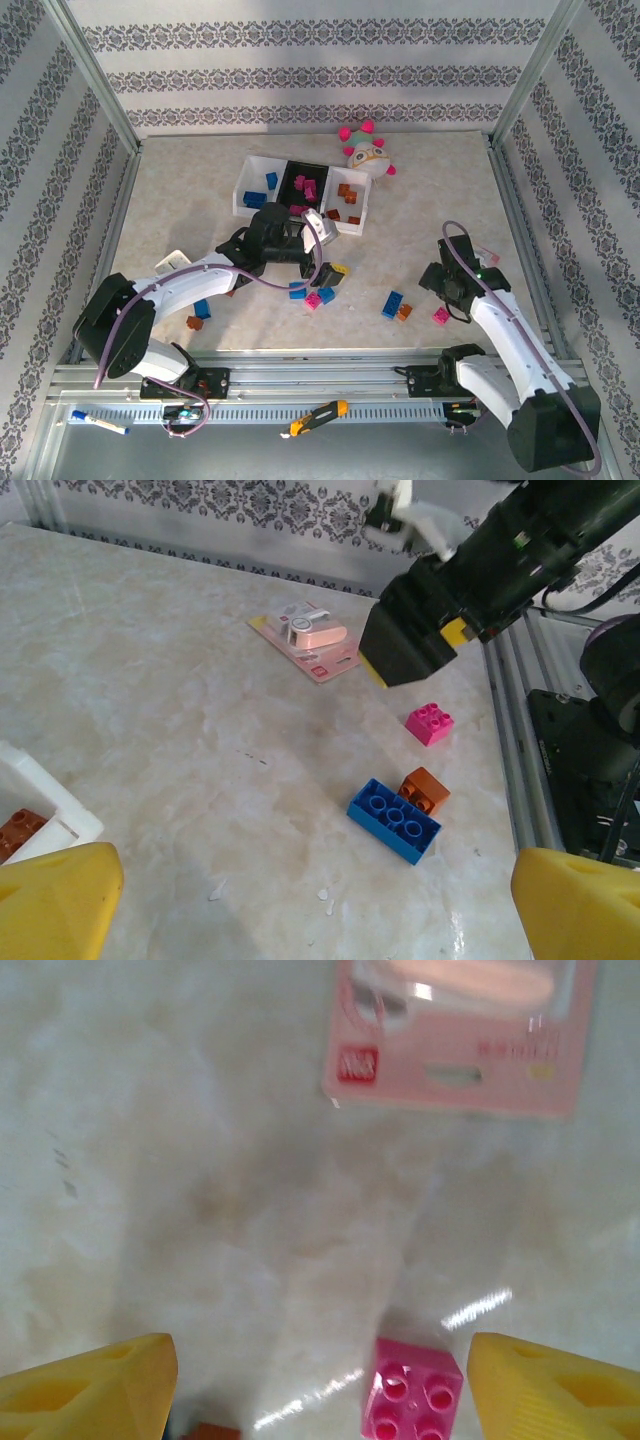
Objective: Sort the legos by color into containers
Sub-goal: Pick up the lego from the bottom-right of the table.
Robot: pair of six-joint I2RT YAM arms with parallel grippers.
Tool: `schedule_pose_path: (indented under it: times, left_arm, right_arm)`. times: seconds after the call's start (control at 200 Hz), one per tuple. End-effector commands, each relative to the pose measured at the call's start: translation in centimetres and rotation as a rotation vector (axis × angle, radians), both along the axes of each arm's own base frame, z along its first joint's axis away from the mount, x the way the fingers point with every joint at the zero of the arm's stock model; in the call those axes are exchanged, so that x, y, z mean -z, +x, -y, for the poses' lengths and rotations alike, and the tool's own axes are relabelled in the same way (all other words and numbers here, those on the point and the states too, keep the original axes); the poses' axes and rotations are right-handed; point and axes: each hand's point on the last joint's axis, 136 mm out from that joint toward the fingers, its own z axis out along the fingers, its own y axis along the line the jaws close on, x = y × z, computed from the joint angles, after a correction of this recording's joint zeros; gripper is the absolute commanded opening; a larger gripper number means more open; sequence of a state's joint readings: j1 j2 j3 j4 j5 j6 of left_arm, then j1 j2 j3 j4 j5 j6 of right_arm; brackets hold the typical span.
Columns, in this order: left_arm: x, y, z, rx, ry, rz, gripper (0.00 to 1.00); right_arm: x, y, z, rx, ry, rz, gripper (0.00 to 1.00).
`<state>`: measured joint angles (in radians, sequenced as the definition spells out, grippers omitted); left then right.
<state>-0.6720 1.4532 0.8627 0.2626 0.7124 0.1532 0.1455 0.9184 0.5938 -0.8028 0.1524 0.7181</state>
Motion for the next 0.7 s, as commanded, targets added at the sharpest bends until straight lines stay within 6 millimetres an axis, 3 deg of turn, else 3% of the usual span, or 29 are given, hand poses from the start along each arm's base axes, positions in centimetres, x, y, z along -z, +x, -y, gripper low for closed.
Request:
schedule_pose_path:
  times: [0.0,0.115,0.3,0.445,0.695]
  left_arm:
    - [-1.6,-0.6,0.5,0.072,-0.032,0.051,0.99]
    - [-1.4,-1.3,0.5,0.108,-0.024,0.06,0.99]
    - [-1.6,-1.9,0.4,0.151,-0.016,0.097,0.99]
    - [-1.6,-2.1,0.3,0.159,-0.011,0.111,0.99]
    - [-1.4,-2.0,-0.1,0.131,-0.007,0.111,0.99]
  right_arm:
    - [2.5,-2.2,-0.1,0.072,0.042,-0.118,0.76]
    - [4.3,-3.1,0.0,0.103,0.045,-0.188,0.77]
    - [5.5,-3.2,0.0,0.111,0.053,-0.219,0.75]
    - [6.2,-3.1,-0.3,0.107,0.076,-0.235,0.63]
    - [6.1,-2.9,-0.7,0.106,0.098,-0.244,0.29]
